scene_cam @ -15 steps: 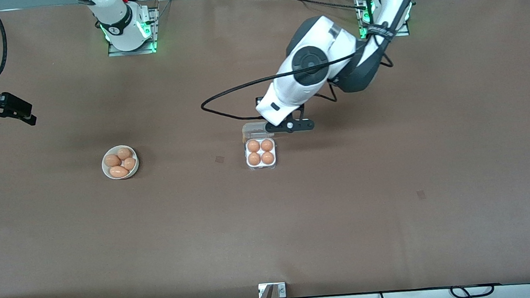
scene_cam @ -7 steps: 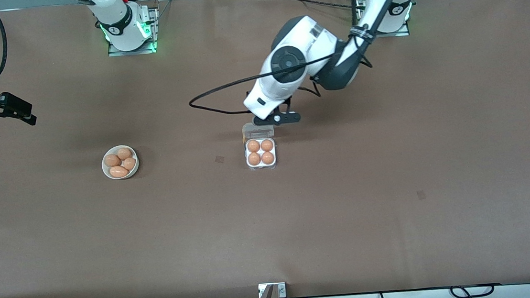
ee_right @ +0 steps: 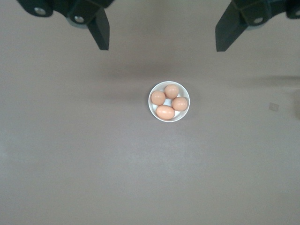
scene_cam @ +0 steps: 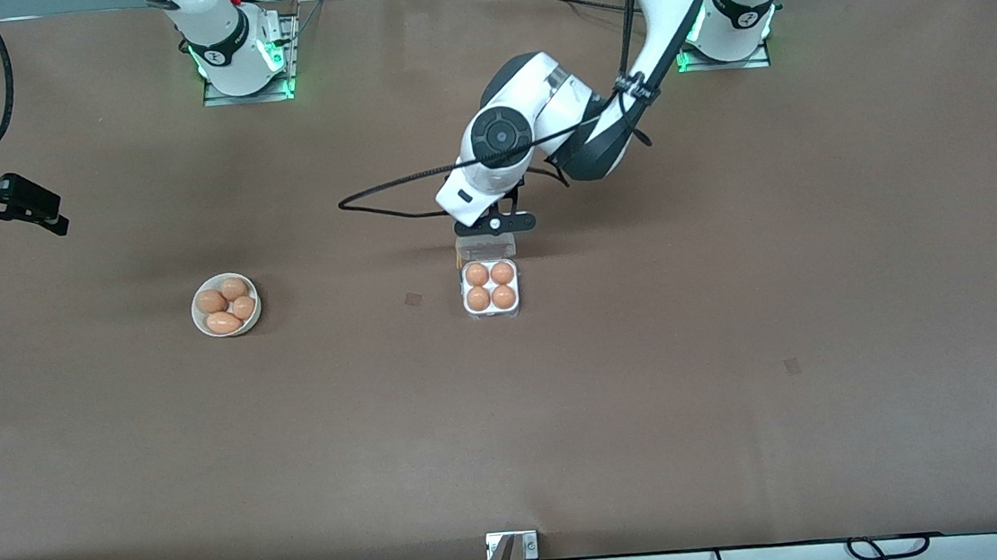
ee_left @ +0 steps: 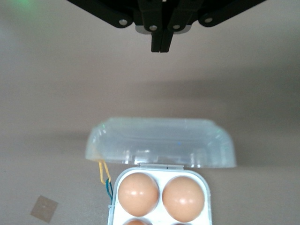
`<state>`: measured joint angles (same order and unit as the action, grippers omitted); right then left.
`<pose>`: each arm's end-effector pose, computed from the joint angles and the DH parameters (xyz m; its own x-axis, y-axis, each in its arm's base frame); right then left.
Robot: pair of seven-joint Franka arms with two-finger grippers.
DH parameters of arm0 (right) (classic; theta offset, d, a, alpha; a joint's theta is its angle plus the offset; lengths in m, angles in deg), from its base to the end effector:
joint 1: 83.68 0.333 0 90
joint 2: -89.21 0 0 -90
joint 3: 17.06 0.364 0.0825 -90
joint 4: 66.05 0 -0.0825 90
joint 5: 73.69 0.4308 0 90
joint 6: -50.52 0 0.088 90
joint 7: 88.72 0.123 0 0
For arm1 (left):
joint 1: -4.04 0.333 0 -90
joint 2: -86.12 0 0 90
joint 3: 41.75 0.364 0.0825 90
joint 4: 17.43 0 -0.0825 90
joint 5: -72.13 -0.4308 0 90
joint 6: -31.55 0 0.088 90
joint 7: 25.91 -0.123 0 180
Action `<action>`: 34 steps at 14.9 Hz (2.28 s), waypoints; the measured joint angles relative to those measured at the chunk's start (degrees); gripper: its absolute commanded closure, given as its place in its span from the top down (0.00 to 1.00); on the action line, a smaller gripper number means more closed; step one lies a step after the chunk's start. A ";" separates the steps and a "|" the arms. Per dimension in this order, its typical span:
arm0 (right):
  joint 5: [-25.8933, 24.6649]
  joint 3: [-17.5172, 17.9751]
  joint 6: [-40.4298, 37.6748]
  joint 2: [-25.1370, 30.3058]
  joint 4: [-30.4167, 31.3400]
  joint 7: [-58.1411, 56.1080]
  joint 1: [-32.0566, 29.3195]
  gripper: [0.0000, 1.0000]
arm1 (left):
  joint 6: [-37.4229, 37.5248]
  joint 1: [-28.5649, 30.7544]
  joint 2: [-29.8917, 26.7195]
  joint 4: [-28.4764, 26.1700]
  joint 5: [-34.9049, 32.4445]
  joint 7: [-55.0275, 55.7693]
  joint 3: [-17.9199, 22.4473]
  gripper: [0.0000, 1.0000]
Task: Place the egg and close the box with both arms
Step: 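Push the carton lid over the eggs with the left gripper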
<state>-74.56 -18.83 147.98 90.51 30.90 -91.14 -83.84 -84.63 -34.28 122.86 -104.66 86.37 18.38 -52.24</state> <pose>0.6025 -0.0222 0.6183 0.9995 0.0105 0.0309 0.0100 -0.9998 0.0157 0.5031 -0.5694 0.2794 0.9449 0.0515 -0.3233 0.0939 -0.9887 0.1169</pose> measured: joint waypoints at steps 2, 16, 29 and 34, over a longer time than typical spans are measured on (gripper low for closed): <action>0.00 0.00 0.00 0.00 0.00 0.00 0.00 1.00 | -2.08 0.04 1.63 0.02 0.00 0.00 0.09 0.00; 0.00 0.00 0.11 0.01 -0.46 0.02 -0.01 1.00 | -8.70 0.23 6.09 3.68 -1.88 -0.22 1.51 0.00; 0.00 -0.02 0.09 0.02 -0.65 0.02 -0.04 1.00 | -18.85 3.52 8.85 6.86 -5.53 -0.74 2.05 0.00; 0.00 -0.03 0.05 0.02 -0.65 0.03 -0.08 1.00 | -20.47 4.41 9.34 7.29 -9.94 -0.77 2.00 0.00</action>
<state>-74.55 -18.86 148.03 90.53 30.25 -91.12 -83.91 -105.10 -29.87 132.19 -97.37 76.43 17.60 -50.23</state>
